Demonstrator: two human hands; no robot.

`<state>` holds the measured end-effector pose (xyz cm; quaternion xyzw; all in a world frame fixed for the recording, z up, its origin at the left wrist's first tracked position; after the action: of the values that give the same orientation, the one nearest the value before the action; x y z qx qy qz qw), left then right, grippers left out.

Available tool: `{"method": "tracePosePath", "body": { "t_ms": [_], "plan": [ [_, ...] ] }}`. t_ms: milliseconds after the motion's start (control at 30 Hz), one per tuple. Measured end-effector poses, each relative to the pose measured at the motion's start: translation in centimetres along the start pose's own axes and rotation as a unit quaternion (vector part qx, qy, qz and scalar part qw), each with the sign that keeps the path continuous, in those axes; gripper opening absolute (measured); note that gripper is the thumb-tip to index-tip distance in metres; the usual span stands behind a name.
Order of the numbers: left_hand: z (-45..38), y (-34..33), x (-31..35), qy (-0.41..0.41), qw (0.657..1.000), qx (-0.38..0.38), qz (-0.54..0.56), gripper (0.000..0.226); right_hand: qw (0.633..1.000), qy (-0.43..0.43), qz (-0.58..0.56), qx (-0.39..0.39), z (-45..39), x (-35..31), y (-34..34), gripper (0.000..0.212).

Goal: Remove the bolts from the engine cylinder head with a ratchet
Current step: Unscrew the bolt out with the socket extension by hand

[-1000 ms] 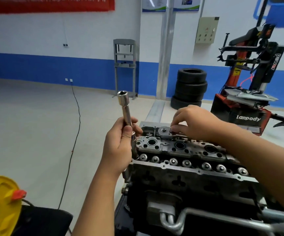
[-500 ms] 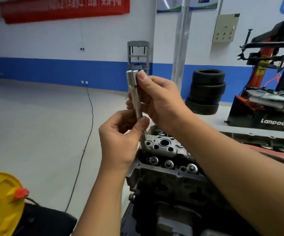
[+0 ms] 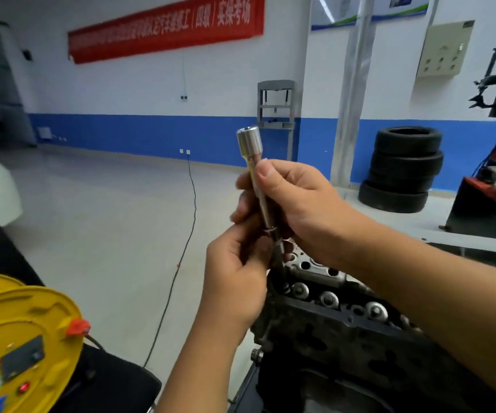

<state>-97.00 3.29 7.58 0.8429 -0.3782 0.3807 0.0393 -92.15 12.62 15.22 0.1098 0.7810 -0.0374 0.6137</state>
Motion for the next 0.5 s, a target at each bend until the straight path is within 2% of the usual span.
{"method": "tracePosePath", "body": {
  "t_ms": [167,333,400,467,500],
  "plan": [
    [0.01,0.03,0.42,-0.035,0.997,0.031,-0.063,0.043,0.998,-0.009,-0.062,0.012,0.75,0.21,-0.33,0.040],
    [-0.09,-0.11,-0.03,-0.043,0.996,0.069,-0.037,0.028,0.997,-0.006,-0.072,0.042,0.94,0.86,0.16,0.030],
    [-0.15,0.07,-0.11,-0.050,0.996,0.052,-0.052,0.025,0.997,-0.005,-0.054,0.047,1.02,0.81,0.32,0.025],
    [-0.06,-0.28,-0.15,-0.041,0.998,0.000,-0.041,0.018,0.998,0.002,-0.006,0.061,1.09,0.60,0.57,0.025],
    [0.04,-0.52,-0.22,-0.031,0.999,-0.019,-0.027,0.023,0.998,0.004,0.008,0.064,1.07,0.51,0.66,0.028]
  ]
}}
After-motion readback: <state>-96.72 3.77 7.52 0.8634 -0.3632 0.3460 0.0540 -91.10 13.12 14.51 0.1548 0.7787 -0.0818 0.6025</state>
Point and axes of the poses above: each hand's wrist, its own z-axis away from the middle knuckle, its own y-axis out of the back of the hand, x = y × z, the point moved 4 cm from there along -z, towards the middle knuckle, and after that the axes turned 12 degrees about -y, right-handed, at the moved point
